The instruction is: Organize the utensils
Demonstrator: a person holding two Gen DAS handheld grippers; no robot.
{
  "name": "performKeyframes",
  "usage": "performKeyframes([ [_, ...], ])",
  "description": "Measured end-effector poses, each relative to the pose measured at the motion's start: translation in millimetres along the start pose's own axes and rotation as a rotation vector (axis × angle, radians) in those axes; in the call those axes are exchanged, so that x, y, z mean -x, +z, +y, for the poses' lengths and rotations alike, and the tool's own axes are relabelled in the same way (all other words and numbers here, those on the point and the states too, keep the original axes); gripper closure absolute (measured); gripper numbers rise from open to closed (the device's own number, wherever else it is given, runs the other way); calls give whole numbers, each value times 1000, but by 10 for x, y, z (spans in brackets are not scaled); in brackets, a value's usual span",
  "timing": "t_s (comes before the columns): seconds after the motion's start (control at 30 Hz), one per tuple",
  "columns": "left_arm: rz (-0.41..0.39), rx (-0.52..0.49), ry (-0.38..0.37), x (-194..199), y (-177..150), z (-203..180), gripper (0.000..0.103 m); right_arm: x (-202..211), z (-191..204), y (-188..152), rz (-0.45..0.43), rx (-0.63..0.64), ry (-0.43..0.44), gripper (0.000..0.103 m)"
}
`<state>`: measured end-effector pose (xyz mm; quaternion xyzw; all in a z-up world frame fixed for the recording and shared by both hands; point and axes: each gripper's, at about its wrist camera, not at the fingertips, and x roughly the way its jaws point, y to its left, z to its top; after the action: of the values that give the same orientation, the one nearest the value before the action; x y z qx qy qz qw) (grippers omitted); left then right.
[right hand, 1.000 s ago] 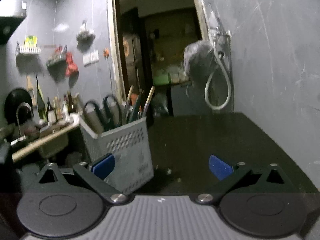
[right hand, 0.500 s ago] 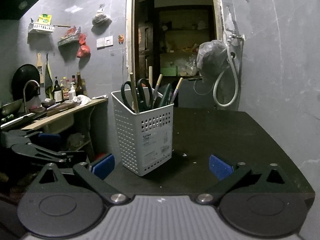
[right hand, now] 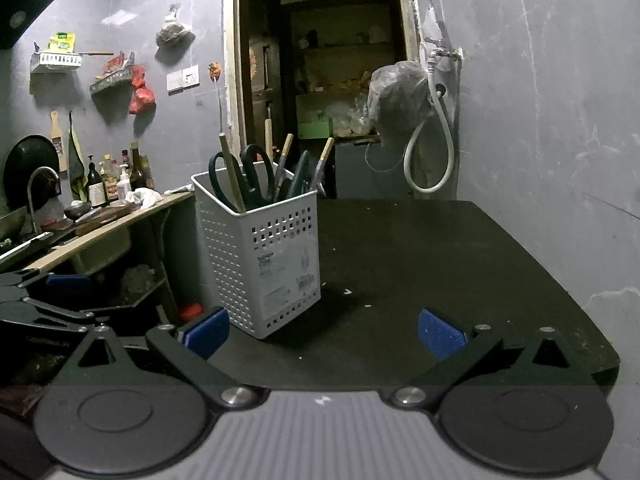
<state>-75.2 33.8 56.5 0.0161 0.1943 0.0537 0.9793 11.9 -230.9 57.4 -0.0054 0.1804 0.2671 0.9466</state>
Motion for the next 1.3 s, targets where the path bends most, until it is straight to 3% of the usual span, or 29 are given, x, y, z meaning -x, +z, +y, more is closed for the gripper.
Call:
performKeyframes([
  [1.3, 8, -2, -32, -57, -43, 7, 1, -95, -13, -27, 15, -8, -2, 0],
])
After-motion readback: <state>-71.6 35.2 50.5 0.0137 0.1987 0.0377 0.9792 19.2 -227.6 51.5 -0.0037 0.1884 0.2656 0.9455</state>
